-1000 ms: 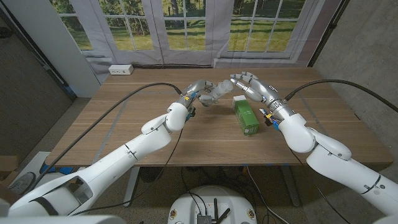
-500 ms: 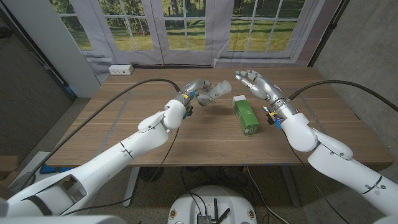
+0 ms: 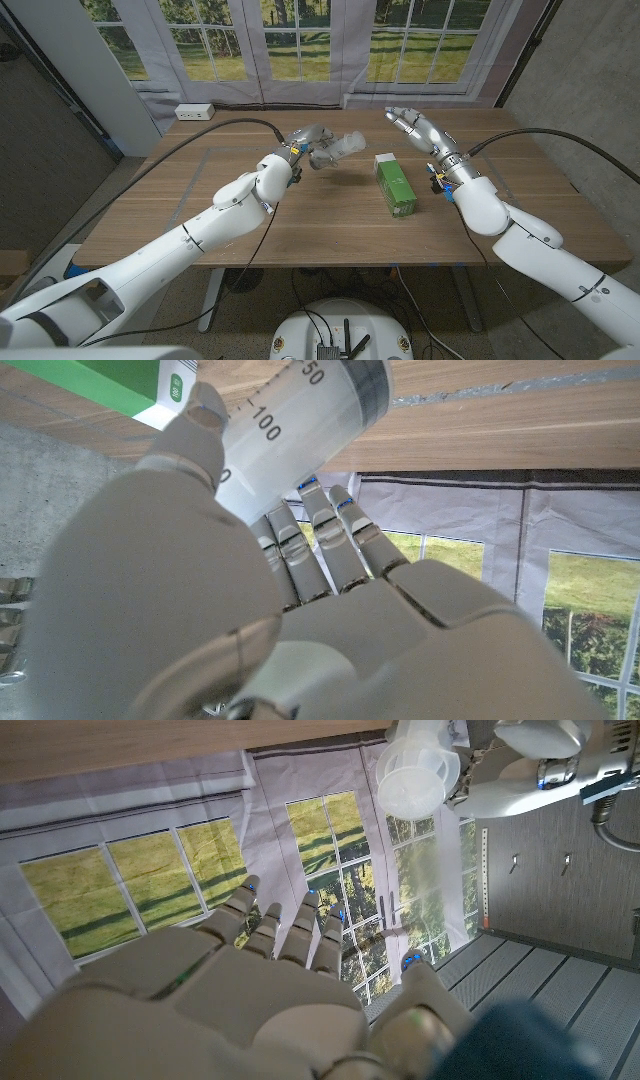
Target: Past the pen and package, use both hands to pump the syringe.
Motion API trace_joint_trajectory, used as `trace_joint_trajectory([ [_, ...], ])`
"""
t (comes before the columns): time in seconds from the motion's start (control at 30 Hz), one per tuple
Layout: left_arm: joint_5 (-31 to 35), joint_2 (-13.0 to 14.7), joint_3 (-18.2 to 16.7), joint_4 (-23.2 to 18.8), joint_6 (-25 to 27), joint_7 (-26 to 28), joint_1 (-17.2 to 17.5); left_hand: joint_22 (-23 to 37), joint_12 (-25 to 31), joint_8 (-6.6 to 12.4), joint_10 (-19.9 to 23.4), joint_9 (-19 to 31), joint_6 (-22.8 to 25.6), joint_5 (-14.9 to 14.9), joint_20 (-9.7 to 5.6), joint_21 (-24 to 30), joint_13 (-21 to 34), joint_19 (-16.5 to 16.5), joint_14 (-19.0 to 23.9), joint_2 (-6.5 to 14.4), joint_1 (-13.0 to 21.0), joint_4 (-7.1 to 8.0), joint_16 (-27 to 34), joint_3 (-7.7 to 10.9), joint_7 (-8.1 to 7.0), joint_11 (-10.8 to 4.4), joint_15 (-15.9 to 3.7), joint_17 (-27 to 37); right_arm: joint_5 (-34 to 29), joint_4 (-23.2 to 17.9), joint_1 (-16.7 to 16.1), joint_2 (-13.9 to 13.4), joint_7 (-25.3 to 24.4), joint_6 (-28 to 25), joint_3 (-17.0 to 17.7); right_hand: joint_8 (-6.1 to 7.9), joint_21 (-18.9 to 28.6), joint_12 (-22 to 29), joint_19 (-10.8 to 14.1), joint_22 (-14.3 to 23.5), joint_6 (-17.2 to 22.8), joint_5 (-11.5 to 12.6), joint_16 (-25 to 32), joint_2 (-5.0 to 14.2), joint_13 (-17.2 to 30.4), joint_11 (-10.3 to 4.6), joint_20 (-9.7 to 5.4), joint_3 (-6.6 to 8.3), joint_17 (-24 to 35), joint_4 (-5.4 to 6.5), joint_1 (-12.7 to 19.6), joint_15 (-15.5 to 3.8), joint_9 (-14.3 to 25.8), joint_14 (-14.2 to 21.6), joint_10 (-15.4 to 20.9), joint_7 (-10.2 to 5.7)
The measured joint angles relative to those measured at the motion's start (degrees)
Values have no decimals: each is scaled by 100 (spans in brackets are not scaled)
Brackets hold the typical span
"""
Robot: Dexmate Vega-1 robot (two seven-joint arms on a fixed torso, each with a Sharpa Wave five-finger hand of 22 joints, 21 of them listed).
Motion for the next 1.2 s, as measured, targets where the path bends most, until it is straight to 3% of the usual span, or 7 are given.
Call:
trace_joint_trajectory([
  [0.37,223,335,-108,-370,247,-275,46,0,-14,11,0,-33,0,0,0,0,-1,0,0,0,0,0,-16,0,0,0,0,0,355,608,368,293,-126,457,-82,2,0,0,43,0,-20,0,20,0,0,31,40,0,0,0,0,22,0,-22,-31,21],
  [0.67,396,647,-171,-517,194,-589,13,0,-19,14,0,-33,0,-1,22,0,-3,-21,0,0,0,0,-22,0,0,0,0,-3,721,956,526,469,-196,713,-80,4,0,0,159,-13,-84,0,42,0,0,52,-76,17,-17,-17,0,61,0,123,-51,19],
  [1.2,792,909,-128,-288,-290,-1031,-217,0,-22,25,0,-29,0,-3,21,0,0,-21,-1,0,0,-23,5,23,0,0,0,-3,1428,1197,572,646,-191,835,15,-62,46,-44,381,-12,-533,0,41,0,-32,-19,-215,42,-96,-7,0,80,0,258,-472,-81],
])
